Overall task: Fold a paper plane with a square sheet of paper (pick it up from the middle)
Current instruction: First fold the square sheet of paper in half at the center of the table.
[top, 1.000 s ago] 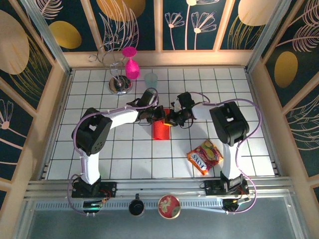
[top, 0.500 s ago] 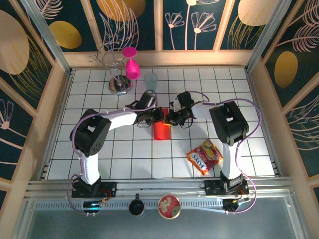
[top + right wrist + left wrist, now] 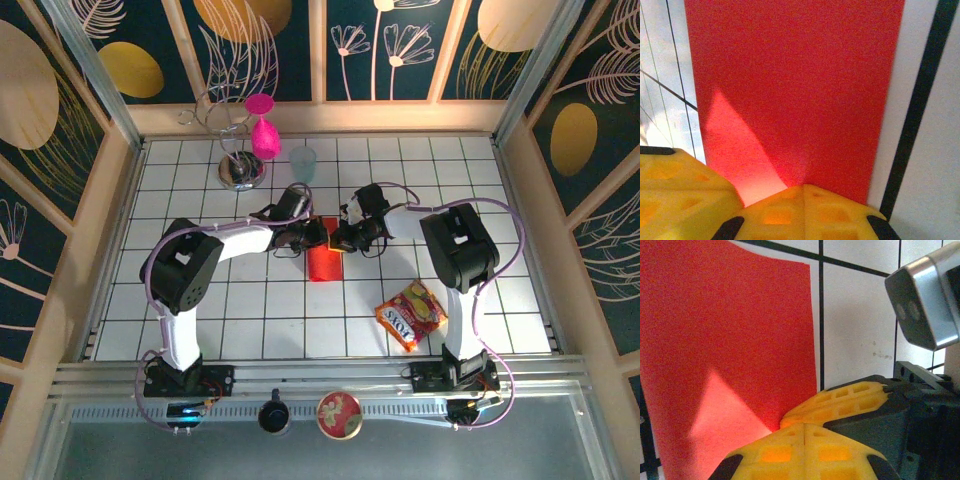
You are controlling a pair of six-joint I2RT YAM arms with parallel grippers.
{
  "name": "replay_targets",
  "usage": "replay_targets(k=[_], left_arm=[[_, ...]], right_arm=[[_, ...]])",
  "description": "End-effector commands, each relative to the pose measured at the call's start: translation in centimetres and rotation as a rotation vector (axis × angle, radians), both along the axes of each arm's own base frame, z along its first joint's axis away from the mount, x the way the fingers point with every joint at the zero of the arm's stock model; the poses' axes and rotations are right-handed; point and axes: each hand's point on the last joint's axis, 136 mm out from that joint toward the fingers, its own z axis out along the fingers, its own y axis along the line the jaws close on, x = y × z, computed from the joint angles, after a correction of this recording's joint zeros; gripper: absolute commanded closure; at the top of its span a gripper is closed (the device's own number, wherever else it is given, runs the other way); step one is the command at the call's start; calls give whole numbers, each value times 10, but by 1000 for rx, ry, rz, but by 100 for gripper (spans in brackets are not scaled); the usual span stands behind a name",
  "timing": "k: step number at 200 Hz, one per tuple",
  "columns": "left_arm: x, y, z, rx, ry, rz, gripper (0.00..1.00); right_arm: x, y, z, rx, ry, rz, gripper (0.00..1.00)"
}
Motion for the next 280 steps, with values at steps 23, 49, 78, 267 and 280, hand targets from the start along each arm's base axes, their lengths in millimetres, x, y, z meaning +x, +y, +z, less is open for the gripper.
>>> replay_targets(k=[23,49,78,267,280], left_arm=[[-7,14,-24,33,57,-9,100],[-11,21,-28,32,67,-17,100],[-15,33,-37,41,86,-22,100],[-26,9,8,-229,42,-24,100],[-30,12,-3,-210,62,-26,100]], right_arm=[[-39,-71,-103,-420,128,-45,96],[-37,-73,-103,-426,126,-40,96],[-40,-76,-104,-430,138,-27,96],[-32,-73,-97,-419,104,61,100],[-31,-74,-98,-425,107,58,100]])
